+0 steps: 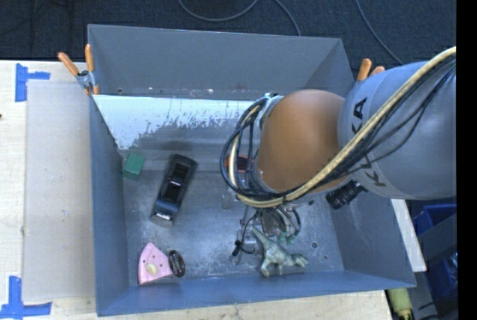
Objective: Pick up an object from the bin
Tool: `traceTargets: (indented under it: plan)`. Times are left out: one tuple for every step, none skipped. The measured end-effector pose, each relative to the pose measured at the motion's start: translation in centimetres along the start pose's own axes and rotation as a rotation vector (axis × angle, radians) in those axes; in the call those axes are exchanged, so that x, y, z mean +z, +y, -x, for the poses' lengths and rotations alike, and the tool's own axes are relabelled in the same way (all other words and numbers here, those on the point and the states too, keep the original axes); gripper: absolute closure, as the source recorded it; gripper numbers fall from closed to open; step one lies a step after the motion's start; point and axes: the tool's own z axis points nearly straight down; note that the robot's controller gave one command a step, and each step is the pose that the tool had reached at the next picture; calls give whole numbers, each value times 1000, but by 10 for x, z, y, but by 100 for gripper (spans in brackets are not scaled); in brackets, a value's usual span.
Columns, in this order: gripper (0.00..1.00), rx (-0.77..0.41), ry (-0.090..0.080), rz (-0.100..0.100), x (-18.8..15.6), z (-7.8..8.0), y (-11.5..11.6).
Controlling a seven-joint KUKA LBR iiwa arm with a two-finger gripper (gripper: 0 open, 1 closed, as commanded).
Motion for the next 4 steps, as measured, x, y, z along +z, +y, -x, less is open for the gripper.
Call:
traceTargets:
  plan:
    - [0,0,0,0,0,0,0]
    - [0,-76,2,0,9,-6,-38]
    - [0,-48,2,0,40,-5,-54]
    - [0,-132,4,1,41,-6,-94]
